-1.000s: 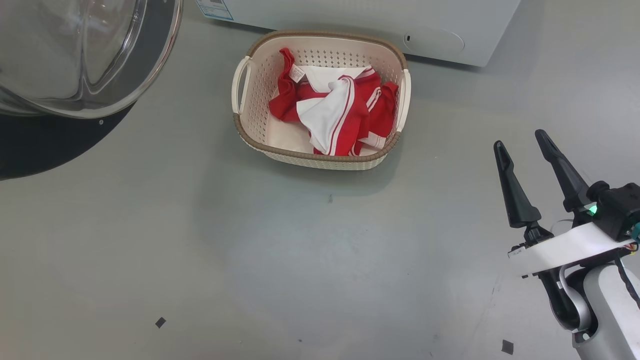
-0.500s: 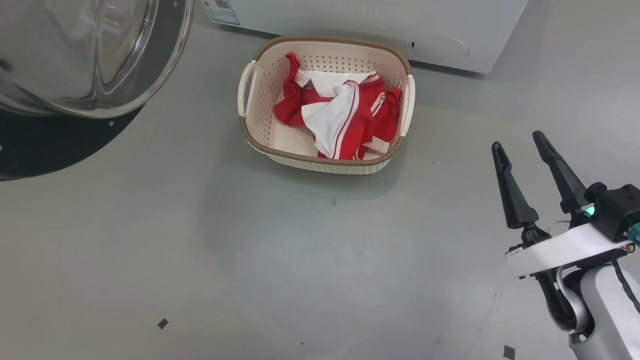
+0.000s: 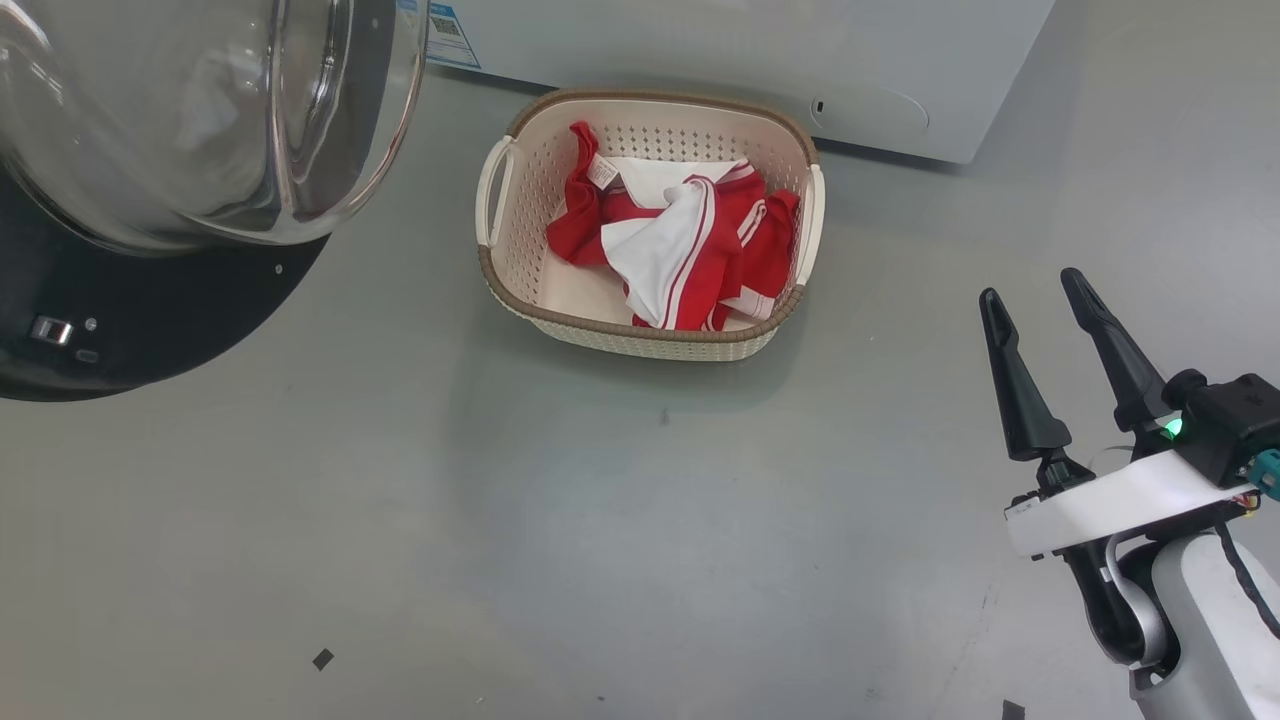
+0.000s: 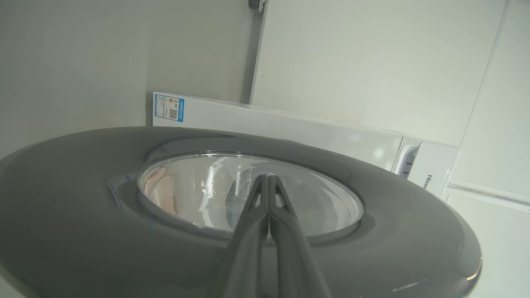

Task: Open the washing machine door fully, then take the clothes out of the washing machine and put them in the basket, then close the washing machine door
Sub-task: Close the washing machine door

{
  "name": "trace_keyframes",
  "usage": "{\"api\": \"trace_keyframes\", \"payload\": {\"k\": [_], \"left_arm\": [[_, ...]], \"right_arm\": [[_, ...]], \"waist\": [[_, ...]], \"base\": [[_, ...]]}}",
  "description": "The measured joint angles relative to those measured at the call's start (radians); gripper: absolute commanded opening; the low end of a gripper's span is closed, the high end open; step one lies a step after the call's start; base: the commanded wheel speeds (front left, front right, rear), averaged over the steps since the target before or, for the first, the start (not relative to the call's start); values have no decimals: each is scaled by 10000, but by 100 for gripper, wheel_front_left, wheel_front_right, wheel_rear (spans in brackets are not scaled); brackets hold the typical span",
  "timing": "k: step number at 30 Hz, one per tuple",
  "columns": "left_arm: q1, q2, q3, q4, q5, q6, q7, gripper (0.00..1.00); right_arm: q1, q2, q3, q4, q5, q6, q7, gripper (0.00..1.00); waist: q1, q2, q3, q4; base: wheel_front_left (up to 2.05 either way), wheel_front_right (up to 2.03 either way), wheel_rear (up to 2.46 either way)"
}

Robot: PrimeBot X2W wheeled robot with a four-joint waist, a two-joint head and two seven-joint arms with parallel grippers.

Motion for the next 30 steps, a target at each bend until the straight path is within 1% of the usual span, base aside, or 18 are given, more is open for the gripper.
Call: {"api": "trace_keyframes", "payload": {"k": [5,9,12,16,20,25,30], "left_arm": [[231,-201,-372,-234,-100,-96,1055,0],[523,-393,-610,-393,-100,-142,1684,0],[693,-474,-673,-527,-123,-167,2115,0],[903,-570,-727,-803,-458,-236,2765,0],[1107,-805,-736,-1053,-594,-303,3237,0],[1466,-947,-727,-1306,-698,-303,3580,0],[1791,-1304,-882,-1728,-715,-303,4017,0]], "right_arm": [[3,71,19,69,10,-8,-63,100],[4,100,25,100,50,-10,-96,100],[4,128,31,113,77,-10,-111,100],[5,174,54,163,77,-10,-153,100],[10,228,98,219,77,-10,-163,100],[11,232,104,259,77,-10,-213,100],[19,232,109,322,77,-10,-228,100]], "waist": [[0,0,-97,-40],[0,0,-165,-54],[0,0,-199,-63],[0,0,-246,-81],[0,0,-303,-103],[0,0,-365,-132],[0,0,-432,-148]], "base": [[0,0,0],[0,0,0],[0,0,0],[0,0,0],[0,0,0],[0,0,0],[0,0,0]]}}
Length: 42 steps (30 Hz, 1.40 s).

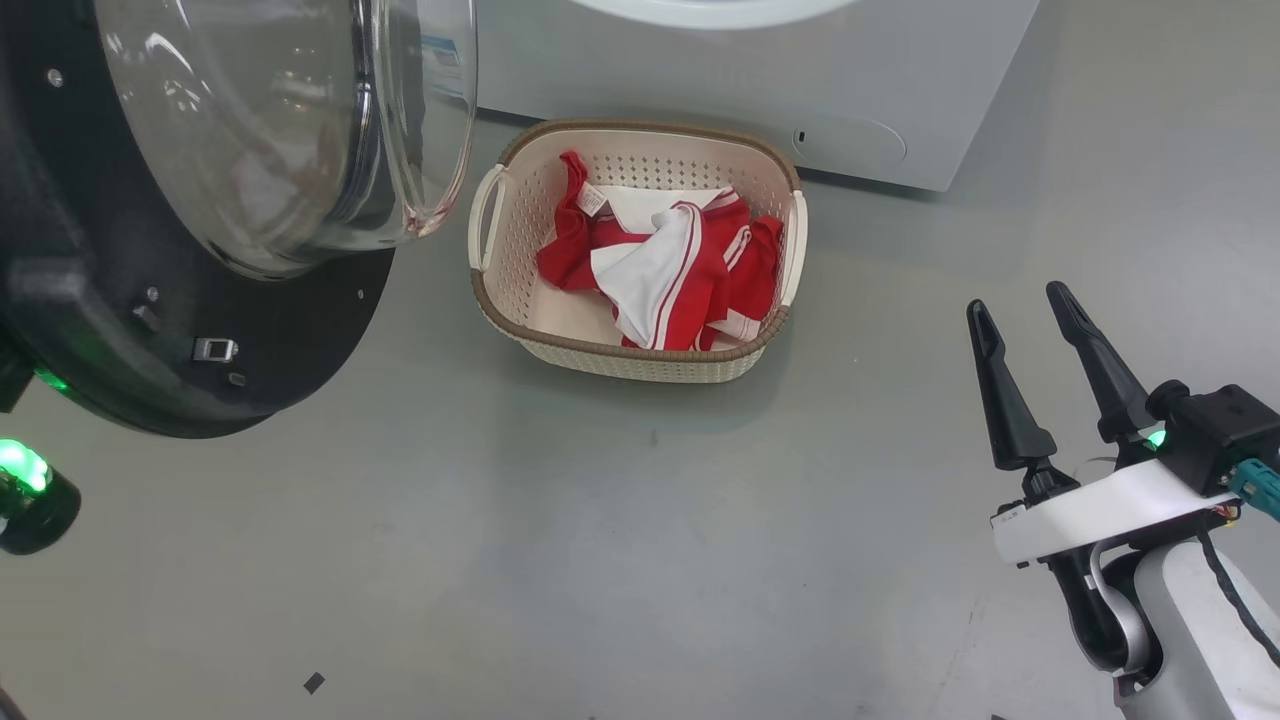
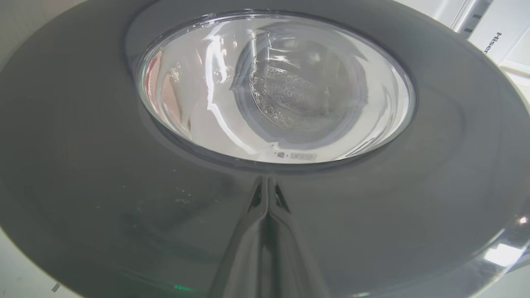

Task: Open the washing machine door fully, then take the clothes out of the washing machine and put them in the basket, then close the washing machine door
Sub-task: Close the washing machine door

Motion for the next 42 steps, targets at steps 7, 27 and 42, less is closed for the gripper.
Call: {"api": "trace_keyframes", "payload": {"k": [7,27,42], "left_arm": [[397,-391,-21,-493,-311,0,247,0],[1257,-679,54,-2598,520,-838,-936,0],[3310,-280,-1133,-4314,4629,-2242,-4243,0]], "right_arm": [[14,17,29,36,0,0,-13,100],[48,75,-8,282,13,0,-102,100],[440,180,-117,529,102,-4,-265,100]], "waist": [[0,0,-74,5],[0,0,-225,109],[0,0,-950,542]], "base": [[0,0,0],[0,0,0],[0,0,0]]}}
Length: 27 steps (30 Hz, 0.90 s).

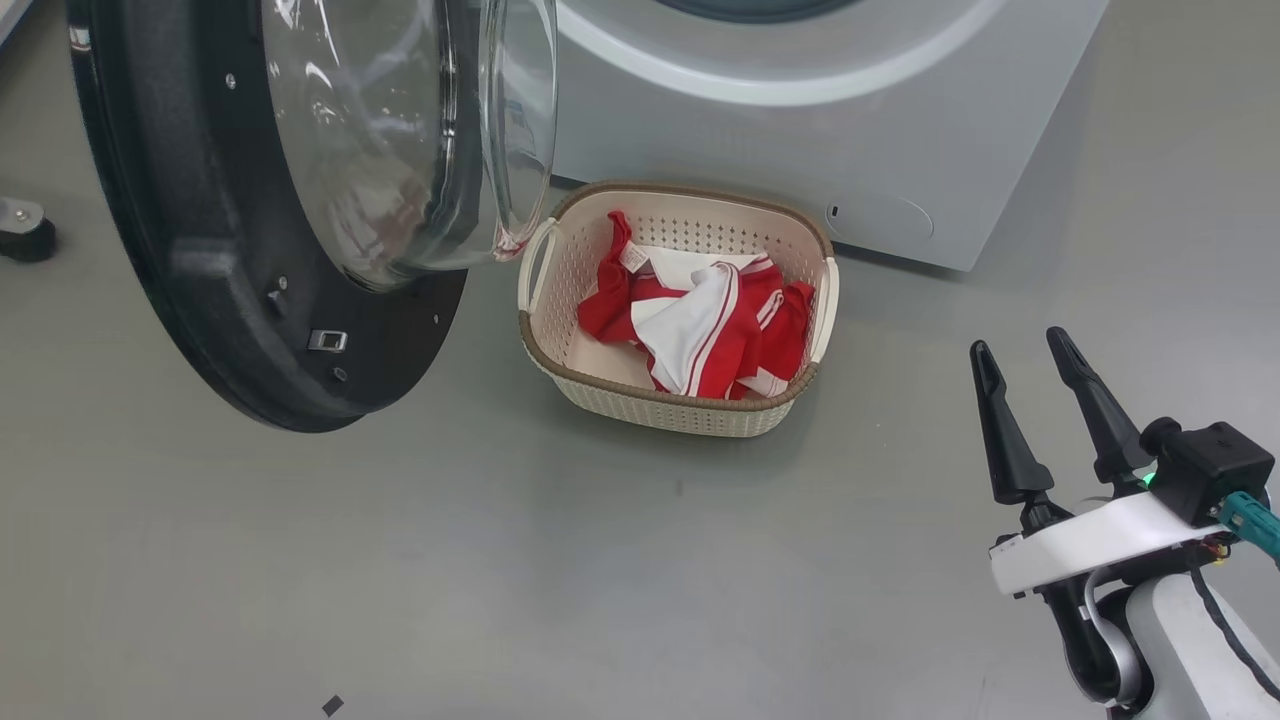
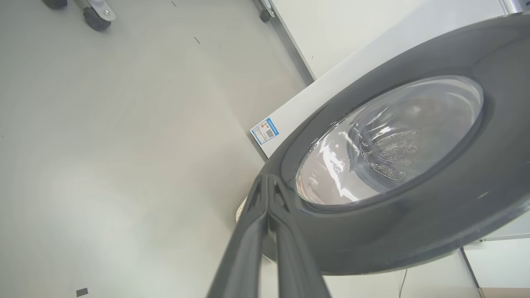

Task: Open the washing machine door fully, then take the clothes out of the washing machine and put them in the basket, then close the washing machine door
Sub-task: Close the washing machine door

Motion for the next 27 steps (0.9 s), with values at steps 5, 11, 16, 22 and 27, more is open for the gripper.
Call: {"api": "trace_keyframes", "payload": {"k": [5,11,16,22,27], "left_arm": [[675,117,-265,-784,930,0,-1413,0],[1564,295,-1693,-2694,2171,0,-3526,0],[2368,228,-2253,-2880,2752,0,-4794,0],[2939,253,-2986,-2991,3369,0,-6054,0],[3363,495,-3486,-3041,3858,0,-6934,0]], "right_arm": [[32,109,54,6,2,0,-8,100],[171,163,98,4,4,0,-12,100],[174,186,105,12,4,0,-13,100],[181,194,104,17,4,0,-42,100],[211,205,109,17,4,-2,-46,100]], "waist": [[0,0,-231,148],[0,0,-351,197],[0,0,-404,197],[0,0,-489,187],[0,0,-532,165]], "base": [[0,0,0],[0,0,0],[0,0,0],[0,0,0],[0,0,0]]}}
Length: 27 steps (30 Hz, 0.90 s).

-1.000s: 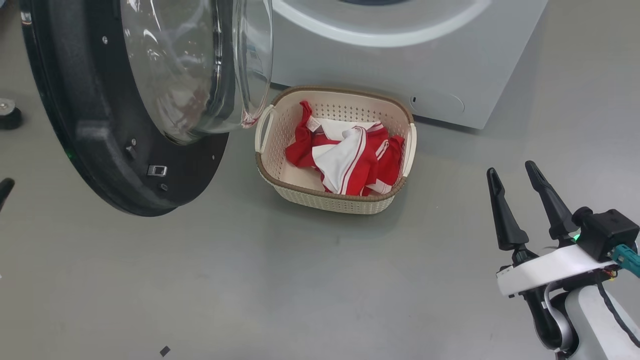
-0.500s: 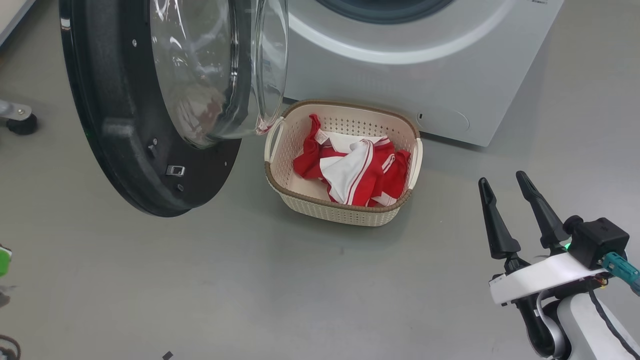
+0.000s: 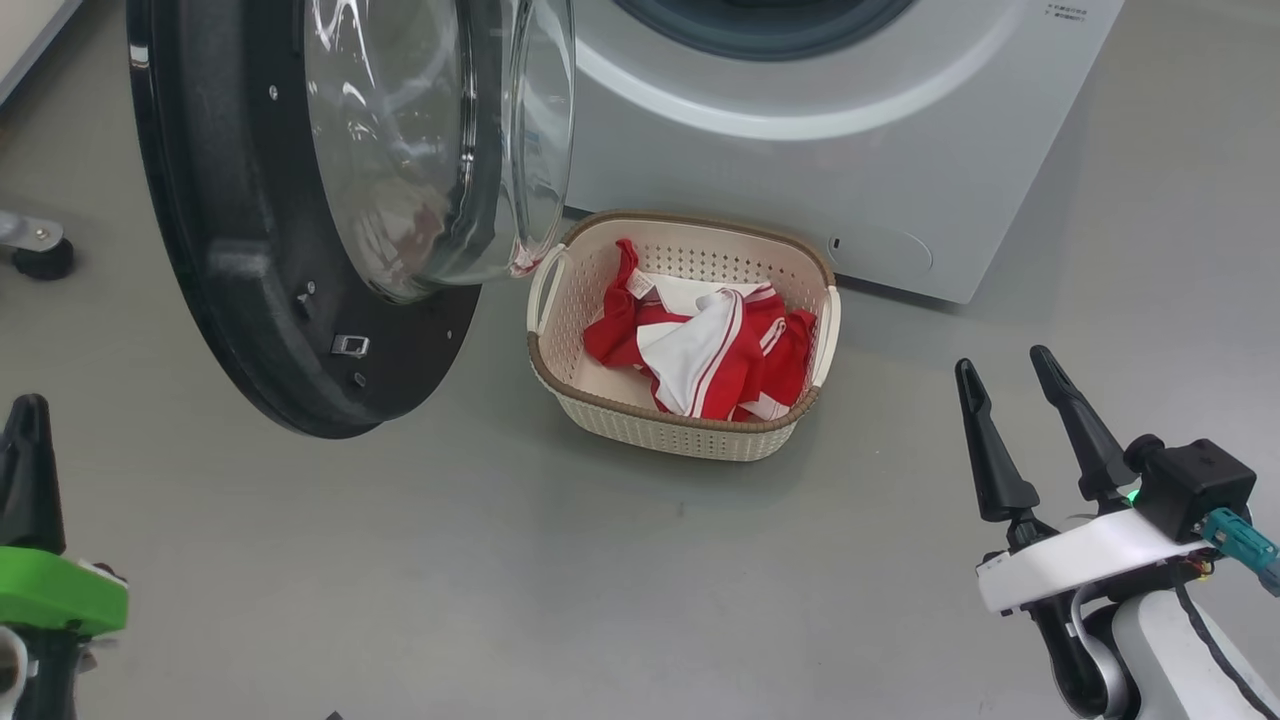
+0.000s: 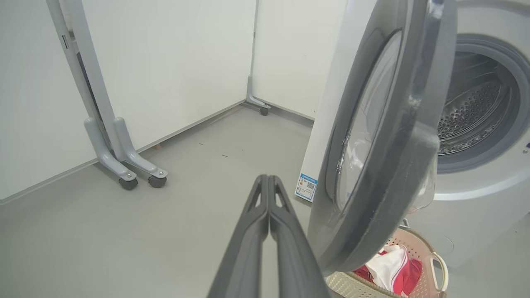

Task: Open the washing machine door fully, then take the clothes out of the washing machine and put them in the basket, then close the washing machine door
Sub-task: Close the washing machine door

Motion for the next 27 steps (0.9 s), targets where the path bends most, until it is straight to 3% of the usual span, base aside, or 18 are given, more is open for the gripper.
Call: {"api": "trace_keyframes", "payload": {"k": [8,10,11,27], "left_arm": [[413,98,-487,150,428,0,-1202,2],[487,190,-575,190,665,0,-1521,72],[525,203,-596,230,688,0,-1628,100],[639,362,-1093,897,688,0,-2761,100]], "right_arm": [[137,46,10,0,0,-13,-13,100],[141,46,10,0,2,-13,-38,100],[142,46,10,0,2,-13,-40,100],[160,50,67,40,2,-12,-42,100]], "waist": [[0,0,-3,-49],[0,0,-3,-60],[0,0,-3,-64],[0,0,-128,-76]], "base": [[0,0,0],[0,0,0],[0,0,0],[0,0,0]]}}
